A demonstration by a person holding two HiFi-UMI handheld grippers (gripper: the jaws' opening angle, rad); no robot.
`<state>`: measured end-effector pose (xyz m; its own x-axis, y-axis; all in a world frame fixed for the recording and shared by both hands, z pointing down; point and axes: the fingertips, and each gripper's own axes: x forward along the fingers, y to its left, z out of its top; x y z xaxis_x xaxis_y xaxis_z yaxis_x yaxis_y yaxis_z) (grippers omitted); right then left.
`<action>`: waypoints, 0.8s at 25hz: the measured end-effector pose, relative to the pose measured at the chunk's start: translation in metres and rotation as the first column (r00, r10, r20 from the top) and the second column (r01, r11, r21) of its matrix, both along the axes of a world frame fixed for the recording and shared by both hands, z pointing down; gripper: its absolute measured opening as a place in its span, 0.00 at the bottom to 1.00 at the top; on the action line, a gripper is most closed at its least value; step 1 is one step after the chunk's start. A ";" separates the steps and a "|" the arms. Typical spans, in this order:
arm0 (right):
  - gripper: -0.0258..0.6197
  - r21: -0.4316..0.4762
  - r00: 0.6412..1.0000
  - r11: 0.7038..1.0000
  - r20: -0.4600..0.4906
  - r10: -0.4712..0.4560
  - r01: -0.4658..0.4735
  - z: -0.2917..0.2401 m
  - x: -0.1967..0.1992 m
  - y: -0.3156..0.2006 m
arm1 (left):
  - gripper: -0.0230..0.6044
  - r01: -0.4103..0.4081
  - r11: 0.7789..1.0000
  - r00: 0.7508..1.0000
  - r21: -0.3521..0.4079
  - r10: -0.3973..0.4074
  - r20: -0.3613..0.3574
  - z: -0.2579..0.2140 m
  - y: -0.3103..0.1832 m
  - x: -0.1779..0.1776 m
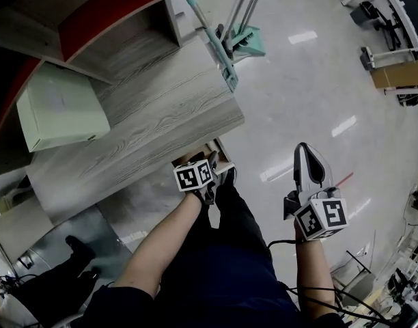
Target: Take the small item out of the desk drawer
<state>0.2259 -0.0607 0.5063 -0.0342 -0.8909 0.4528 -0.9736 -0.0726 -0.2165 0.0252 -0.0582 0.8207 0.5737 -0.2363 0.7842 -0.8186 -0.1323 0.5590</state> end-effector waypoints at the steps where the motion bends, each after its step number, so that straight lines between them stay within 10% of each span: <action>1: 0.05 -0.004 1.000 1.000 -0.001 0.005 -0.005 0.001 0.003 0.001 | 0.32 0.006 1.000 1.000 -0.017 -0.007 -0.002 0.005 0.001 0.003; 20: 0.05 -0.022 0.993 0.993 0.019 0.118 -0.118 0.010 0.056 0.037 | 0.31 0.116 0.986 0.985 -0.116 -0.099 0.144 0.047 -0.009 0.012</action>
<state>0.2814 -0.0238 0.5166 0.0609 -0.8795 0.4720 -0.9533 -0.1915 -0.2338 0.0370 -0.0671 0.8673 0.4351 -0.1873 0.8807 -0.8943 0.0238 0.4469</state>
